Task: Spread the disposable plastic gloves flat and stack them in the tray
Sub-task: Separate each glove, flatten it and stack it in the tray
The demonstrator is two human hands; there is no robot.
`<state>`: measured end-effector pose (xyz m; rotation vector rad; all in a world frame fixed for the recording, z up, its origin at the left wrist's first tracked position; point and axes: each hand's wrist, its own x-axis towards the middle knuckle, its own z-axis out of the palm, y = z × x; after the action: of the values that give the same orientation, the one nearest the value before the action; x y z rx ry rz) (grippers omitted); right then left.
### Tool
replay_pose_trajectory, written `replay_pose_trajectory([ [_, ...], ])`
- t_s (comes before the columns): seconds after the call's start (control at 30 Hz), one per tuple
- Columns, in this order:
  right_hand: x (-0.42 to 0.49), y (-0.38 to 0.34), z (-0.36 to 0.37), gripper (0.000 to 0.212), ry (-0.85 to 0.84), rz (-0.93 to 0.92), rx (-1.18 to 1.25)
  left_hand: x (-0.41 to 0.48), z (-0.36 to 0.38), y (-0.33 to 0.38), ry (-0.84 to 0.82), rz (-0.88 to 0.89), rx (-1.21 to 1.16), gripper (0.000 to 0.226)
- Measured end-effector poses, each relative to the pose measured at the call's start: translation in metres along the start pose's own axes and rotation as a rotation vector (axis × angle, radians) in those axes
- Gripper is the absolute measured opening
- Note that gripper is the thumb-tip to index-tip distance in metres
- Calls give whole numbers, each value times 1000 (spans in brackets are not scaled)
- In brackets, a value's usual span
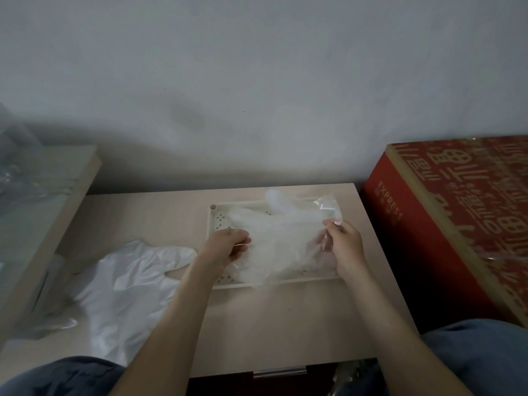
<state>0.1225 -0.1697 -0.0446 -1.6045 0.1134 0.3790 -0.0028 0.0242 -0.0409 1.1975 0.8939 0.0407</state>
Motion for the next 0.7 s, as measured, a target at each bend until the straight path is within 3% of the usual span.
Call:
replay_pose_trajectory([
  [0.17, -14, -25, 3, 13, -119, -58, 120, 3, -7, 2, 110, 72, -209, 16],
  [0.27, -23, -46, 2, 13, -221, -135, 164, -1, -10, 9, 88, 134, -353, 23],
  [0.37, -30, -64, 4, 14, -319, -127, 282, -10, -8, 15, -83, 45, -369, 39],
  [0.53, -35, -63, 9, 16, -377, -84, 360, -25, -2, 2, -560, 30, -171, 82],
  [0.6, -34, -56, 7, 15, -331, -84, 334, -30, -6, -1, -689, 57, -47, 74],
  [0.7, -30, -43, 4, 15, -257, -83, 276, -33, -9, -1, -721, 55, 48, 46],
])
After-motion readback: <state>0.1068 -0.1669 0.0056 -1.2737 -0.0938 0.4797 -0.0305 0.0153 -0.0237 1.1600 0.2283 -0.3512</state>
